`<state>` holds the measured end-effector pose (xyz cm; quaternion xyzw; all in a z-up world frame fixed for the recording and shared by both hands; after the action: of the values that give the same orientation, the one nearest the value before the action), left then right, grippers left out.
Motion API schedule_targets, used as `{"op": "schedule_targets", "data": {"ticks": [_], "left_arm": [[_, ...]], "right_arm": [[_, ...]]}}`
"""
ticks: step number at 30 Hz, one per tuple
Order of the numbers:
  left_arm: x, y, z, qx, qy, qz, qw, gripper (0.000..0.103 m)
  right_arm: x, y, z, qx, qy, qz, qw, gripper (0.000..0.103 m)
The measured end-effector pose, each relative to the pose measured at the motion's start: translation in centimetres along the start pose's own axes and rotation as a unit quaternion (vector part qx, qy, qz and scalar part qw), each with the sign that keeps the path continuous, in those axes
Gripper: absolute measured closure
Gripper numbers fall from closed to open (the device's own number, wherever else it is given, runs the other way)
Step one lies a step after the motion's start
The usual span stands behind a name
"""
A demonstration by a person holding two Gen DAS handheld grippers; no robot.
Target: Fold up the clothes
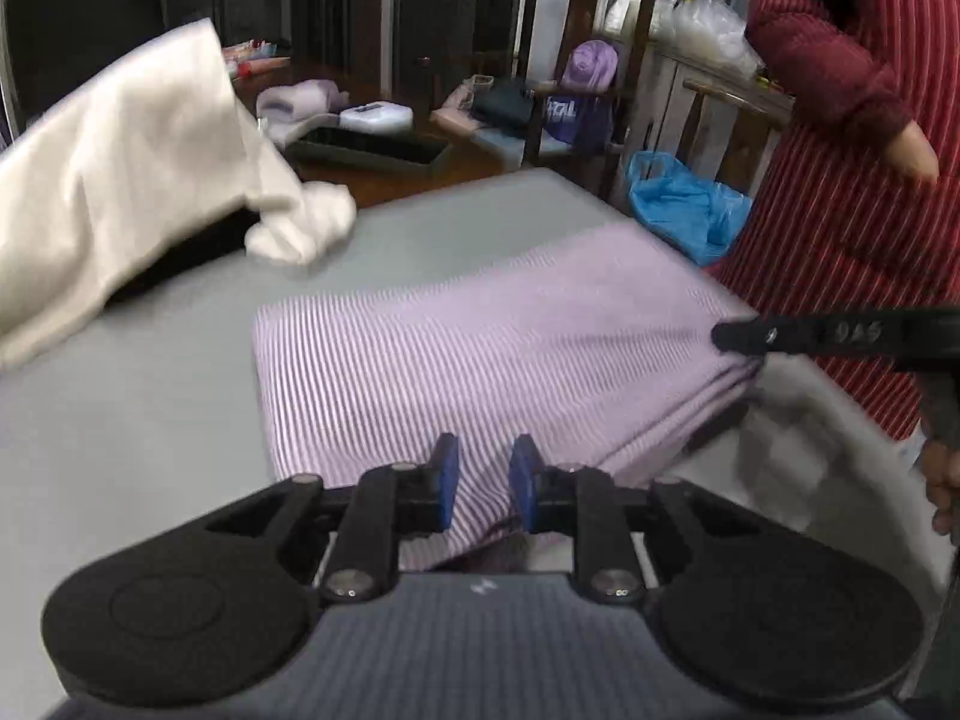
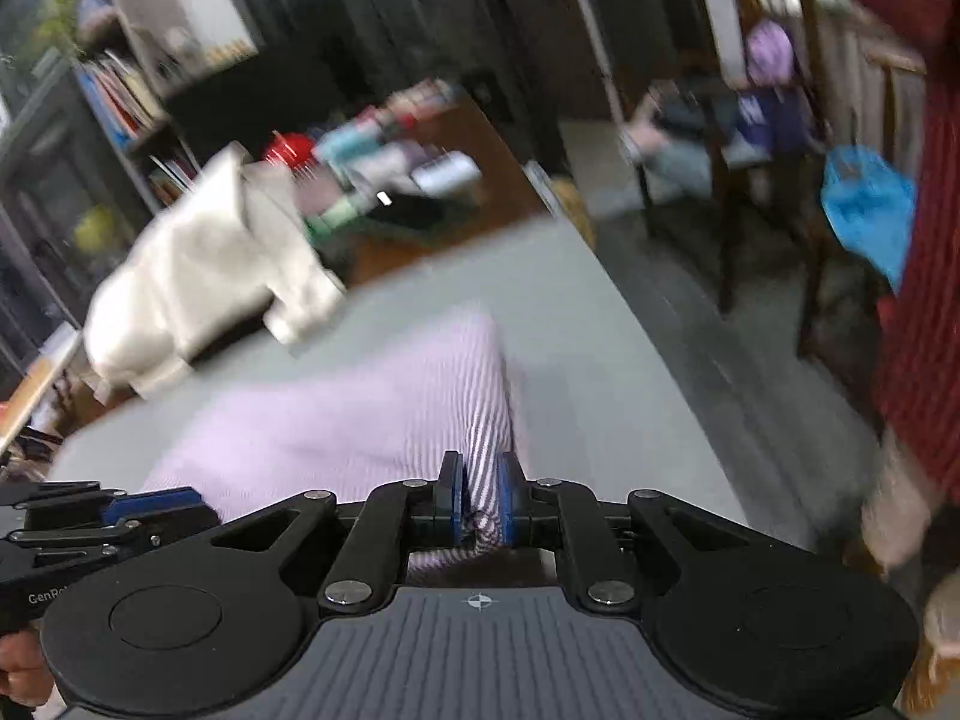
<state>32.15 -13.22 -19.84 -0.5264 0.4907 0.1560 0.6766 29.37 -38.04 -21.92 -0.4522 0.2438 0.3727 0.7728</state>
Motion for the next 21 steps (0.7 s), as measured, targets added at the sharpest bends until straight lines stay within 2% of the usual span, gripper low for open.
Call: {"op": "schedule_targets", "data": {"ticks": [2, 3, 5, 6, 7, 9, 11, 13, 14, 15, 17, 21], "left_arm": [[-1.2, -0.3, 0.2, -0.01, 0.007, -0.007, 0.9999, 0.082], [-2.1, -0.4, 0.4, -0.016, 0.009, -0.027, 0.9995, 0.082], [-4.9, -1.4, 1.2, -0.046, 0.009, -0.101, 0.9938, 0.082], [-5.2, -2.0, 1.5, -0.069, 0.013, -0.122, 0.9901, 0.082], [-4.8, -2.4, 1.6, -0.077, 0.014, -0.127, 0.9887, 0.083], [-3.4, -2.9, 1.3, -0.072, 0.01, -0.117, 0.9904, 0.082], [-1.6, -1.6, 0.8, -0.05, 0.004, -0.094, 0.9943, 0.082], [-0.3, 0.2, 0.3, -0.02, -0.011, -0.062, 0.9978, 0.082], [0.0, 0.9, 0.4, -0.01, -0.014, -0.055, 0.9983, 0.082], [0.0, 1.4, 0.4, 0.001, -0.02, -0.058, 0.9981, 0.082], [-0.6, 2.0, 0.4, 0.021, -0.028, -0.063, 0.9974, 0.084], [-2.6, -0.1, -1.3, 0.027, 0.011, -0.113, 0.9931, 0.084]], "right_arm": [[-0.8, -0.1, -0.7, 0.035, -0.007, -0.013, 0.999, 0.08], [-1.7, -0.2, -0.7, 0.038, 0.002, -0.026, 0.999, 0.078], [-4.1, -0.8, -0.4, 0.037, 0.012, -0.071, 0.997, 0.078], [-4.7, -1.3, 0.0, 0.035, 0.001, -0.088, 0.996, 0.078], [-5.0, -2.3, 1.2, 0.031, -0.029, -0.111, 0.993, 0.078], [-3.3, -3.1, 2.3, 0.038, -0.078, -0.102, 0.991, 0.079], [-1.0, -3.1, 2.6, 0.052, -0.113, -0.081, 0.989, 0.079], [1.4, -1.7, 1.0, 0.088, -0.11, -0.047, 0.989, 0.079], [2.0, -0.9, -0.4, 0.112, -0.102, -0.038, 0.988, 0.085], [2.0, -0.8, -1.3, 0.131, -0.103, -0.042, 0.985, 0.096], [1.9, -0.6, -3.0, 0.162, -0.104, -0.049, 0.98, 0.096], [0.6, -3.2, -0.7, 0.109, -0.129, -0.058, 0.984, 0.096]]}}
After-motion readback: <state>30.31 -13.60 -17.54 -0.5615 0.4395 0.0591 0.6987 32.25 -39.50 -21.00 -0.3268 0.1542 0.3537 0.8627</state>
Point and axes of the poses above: each gripper's, at about its wrist camera, not at the fingertips, and x roughly the way its jaws point, z to its left, y to its underside, the point moved 2 cm from there along x, roughly the way its jaws point, and after that the axes turned 9 degrees about z, right-handed, at the moved point
